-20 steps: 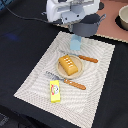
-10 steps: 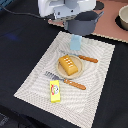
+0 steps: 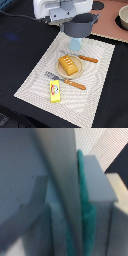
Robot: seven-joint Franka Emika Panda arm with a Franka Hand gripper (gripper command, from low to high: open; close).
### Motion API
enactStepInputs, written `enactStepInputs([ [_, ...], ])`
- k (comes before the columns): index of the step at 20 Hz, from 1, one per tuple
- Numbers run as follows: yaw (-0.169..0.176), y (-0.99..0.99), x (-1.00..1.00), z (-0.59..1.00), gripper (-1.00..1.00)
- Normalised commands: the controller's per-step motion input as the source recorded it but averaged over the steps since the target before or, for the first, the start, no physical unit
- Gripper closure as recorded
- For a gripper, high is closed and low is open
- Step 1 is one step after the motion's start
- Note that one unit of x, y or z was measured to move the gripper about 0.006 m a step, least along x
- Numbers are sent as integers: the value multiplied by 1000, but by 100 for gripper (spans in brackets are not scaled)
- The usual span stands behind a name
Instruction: Interact with the objects in diverse but meaningful ways.
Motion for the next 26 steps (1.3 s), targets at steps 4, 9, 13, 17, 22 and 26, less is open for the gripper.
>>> enactStepInputs([
  [4, -14, -586, -535, -259, 100],
  [9, -3, -832, -401, -186, 100],
  [13, 0, -976, -174, -291, 100],
  [17, 0, -871, -256, -326, 100],
  [22, 0, -658, -277, -23, 100],
  [26, 0, -609, -278, 0, 100],
])
